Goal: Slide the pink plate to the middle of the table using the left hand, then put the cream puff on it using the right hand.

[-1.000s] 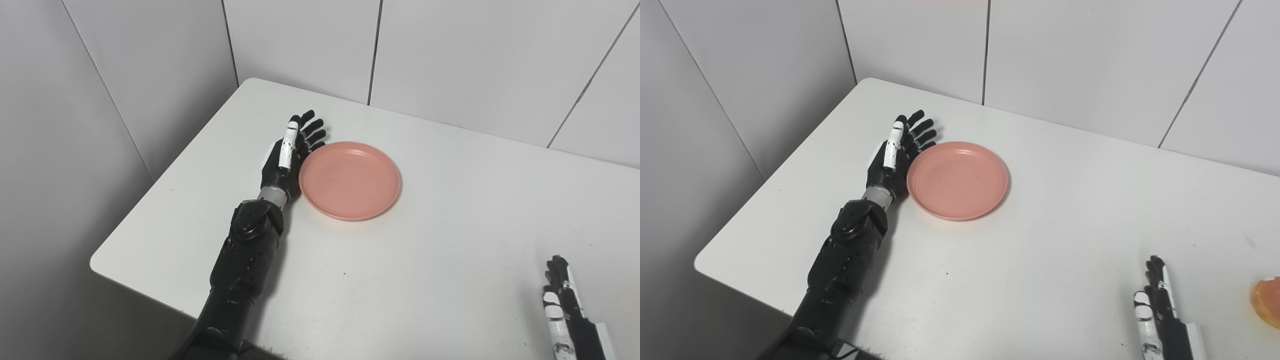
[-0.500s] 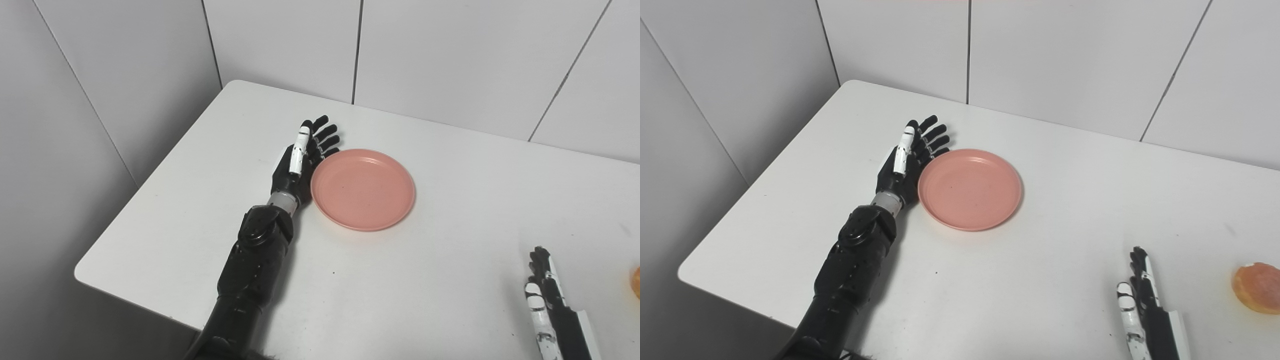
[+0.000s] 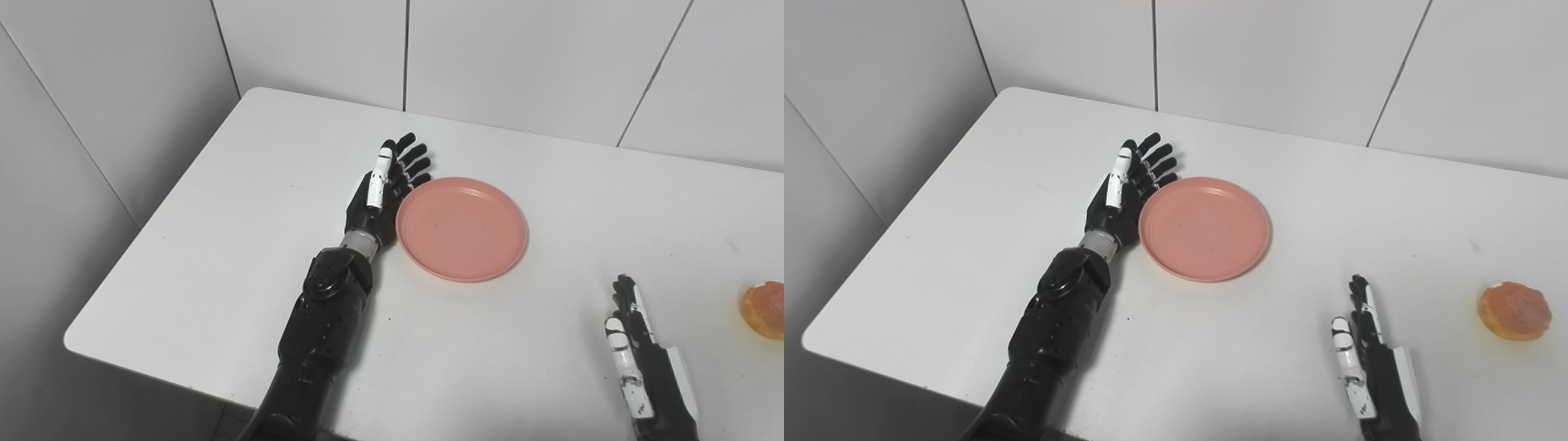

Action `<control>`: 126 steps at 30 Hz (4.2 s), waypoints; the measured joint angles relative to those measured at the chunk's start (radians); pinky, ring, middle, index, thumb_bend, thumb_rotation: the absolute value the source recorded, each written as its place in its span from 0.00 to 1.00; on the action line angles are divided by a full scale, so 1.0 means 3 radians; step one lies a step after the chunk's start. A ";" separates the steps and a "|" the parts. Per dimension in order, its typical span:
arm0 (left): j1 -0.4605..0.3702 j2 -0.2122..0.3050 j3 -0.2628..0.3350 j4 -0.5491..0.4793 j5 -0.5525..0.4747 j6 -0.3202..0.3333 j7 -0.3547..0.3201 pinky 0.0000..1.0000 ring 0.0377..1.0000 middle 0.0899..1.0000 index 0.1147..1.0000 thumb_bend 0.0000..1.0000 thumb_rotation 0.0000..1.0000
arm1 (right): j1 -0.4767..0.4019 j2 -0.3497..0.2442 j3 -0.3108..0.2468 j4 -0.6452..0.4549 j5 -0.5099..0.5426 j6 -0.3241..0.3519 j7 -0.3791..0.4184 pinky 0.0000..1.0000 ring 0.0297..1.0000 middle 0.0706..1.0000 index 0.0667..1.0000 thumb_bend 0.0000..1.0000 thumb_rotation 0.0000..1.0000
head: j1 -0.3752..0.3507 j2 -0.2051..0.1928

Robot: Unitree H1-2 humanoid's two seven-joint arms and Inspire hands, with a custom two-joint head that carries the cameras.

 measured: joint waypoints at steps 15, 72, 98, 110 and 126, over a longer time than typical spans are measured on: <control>0.0187 -0.0131 -0.0367 -0.0292 0.0116 0.0231 -0.0161 0.91 0.91 0.91 0.90 0.42 1.00 | 0.0004 0.0161 0.0073 -0.0038 -0.0121 0.0078 -0.0058 1.00 1.00 1.00 1.00 0.12 1.00 | -0.0388 0.0087; 0.0497 -0.0152 -0.0277 -0.0356 0.0080 -0.0135 -0.0584 0.93 0.92 0.91 0.88 0.41 1.00 | -0.0303 0.0259 -0.0161 -0.0233 -0.1131 0.0170 -0.0490 0.92 0.95 0.97 0.96 0.54 1.00 | -0.1718 -0.0077; 0.0165 0.0078 -0.0064 0.0263 -0.0164 -0.0396 -0.0899 0.96 0.94 0.94 0.93 0.41 1.00 | -0.0780 -0.0211 -0.0555 -0.0433 -0.1853 0.0250 -0.0492 0.84 0.93 0.96 0.95 0.60 0.89 | -0.2664 -0.0383; 0.0102 0.0114 0.0039 0.0348 -0.0253 -0.0362 -0.0906 0.96 0.93 0.92 0.91 0.38 1.00 | -0.0942 -0.0603 -0.0772 -0.0427 -0.2147 0.0737 -0.0207 0.75 0.86 0.93 0.95 0.73 0.79 | -0.2812 -0.0383; 0.0122 0.0123 0.0031 0.0299 -0.0299 -0.0312 -0.0904 0.94 0.92 0.90 0.89 0.40 1.00 | -0.0957 -0.0915 -0.0791 -0.0240 -0.2390 0.0999 -0.0005 0.73 0.84 0.87 0.91 0.86 0.62 | -0.2812 -0.0312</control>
